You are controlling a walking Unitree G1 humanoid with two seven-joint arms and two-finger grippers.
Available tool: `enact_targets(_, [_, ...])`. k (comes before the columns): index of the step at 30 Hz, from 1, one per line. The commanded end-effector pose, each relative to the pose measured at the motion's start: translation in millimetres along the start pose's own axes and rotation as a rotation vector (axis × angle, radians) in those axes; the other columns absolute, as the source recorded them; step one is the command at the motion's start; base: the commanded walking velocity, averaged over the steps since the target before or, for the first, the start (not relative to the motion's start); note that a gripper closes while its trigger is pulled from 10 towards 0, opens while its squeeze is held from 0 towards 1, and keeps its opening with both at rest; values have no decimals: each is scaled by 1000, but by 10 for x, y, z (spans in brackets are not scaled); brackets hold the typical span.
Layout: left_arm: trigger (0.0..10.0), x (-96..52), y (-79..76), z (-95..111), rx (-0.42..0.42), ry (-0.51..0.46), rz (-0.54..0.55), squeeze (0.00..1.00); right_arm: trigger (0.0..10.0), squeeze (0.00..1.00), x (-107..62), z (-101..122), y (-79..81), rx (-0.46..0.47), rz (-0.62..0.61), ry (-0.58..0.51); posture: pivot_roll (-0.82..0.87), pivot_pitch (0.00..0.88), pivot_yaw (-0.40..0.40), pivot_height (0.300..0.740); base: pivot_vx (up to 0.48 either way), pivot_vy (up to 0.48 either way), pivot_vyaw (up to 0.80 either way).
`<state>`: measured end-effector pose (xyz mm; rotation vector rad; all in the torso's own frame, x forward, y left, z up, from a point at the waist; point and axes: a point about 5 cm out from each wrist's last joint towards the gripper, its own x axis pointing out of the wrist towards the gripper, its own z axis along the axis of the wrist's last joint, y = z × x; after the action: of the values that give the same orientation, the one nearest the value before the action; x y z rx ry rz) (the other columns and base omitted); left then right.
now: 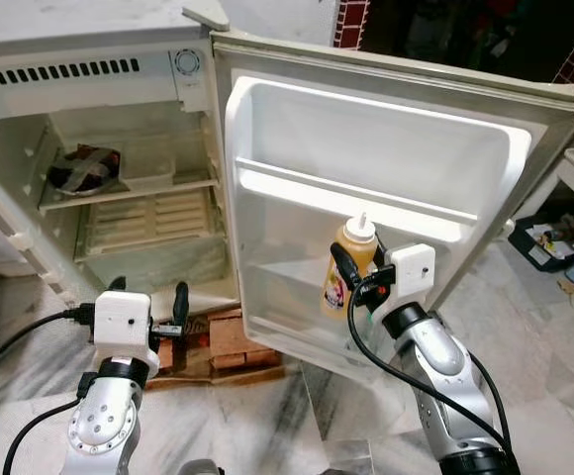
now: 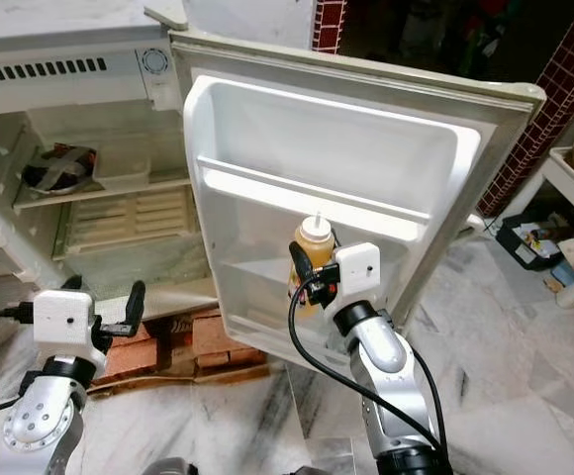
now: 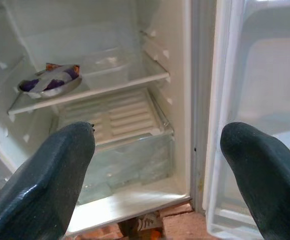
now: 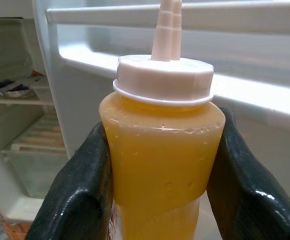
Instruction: Restocking fridge
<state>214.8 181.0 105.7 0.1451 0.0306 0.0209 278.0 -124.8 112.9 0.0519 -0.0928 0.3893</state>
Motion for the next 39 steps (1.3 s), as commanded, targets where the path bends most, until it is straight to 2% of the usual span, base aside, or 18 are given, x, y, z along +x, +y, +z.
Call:
enact_targets(1, [10000, -8, 48, -9, 24, 8, 21, 0, 10000, 0, -5, 48, -19, -4, -3, -22, 93, 86, -50, 675, 0, 0, 0])
enact_targets(5, [10000, 15, 120, -3, 58, 14, 66, 0, 10000, 0, -1, 35, -6, 1, 2, -18, 94, 88, -51, 650, 0, 0, 0])
enact_targets(12, [10000, 24, 120, -7, 59, 15, 61, 0, 10000, 0, 14, 36, 2, 2, 6, -22, 95, 84, -51, 630, 0, 0, 0])
enact_targets(23, [10000, 65, 113, 19, 64, 9, 69, 0, 10000, 0, 59, 26, 0, -3, 3, -15, 97, 98, -52, 630, 0, 0, 0])
enact_targets(33, [10000, 147, 95, 69, 53, -14, 59, 0, 10000, 0, 112, -3, 89, 20, 30, -12, 98, 95, -52, 630, 0, 0, 0])
enact_targets(39, [10000, 148, 96, 56, 51, -9, 55, 0, 10000, 0, 109, -18, 51, 14, 23, -10, 95, 96, -50, 630, 316, 0, 0])
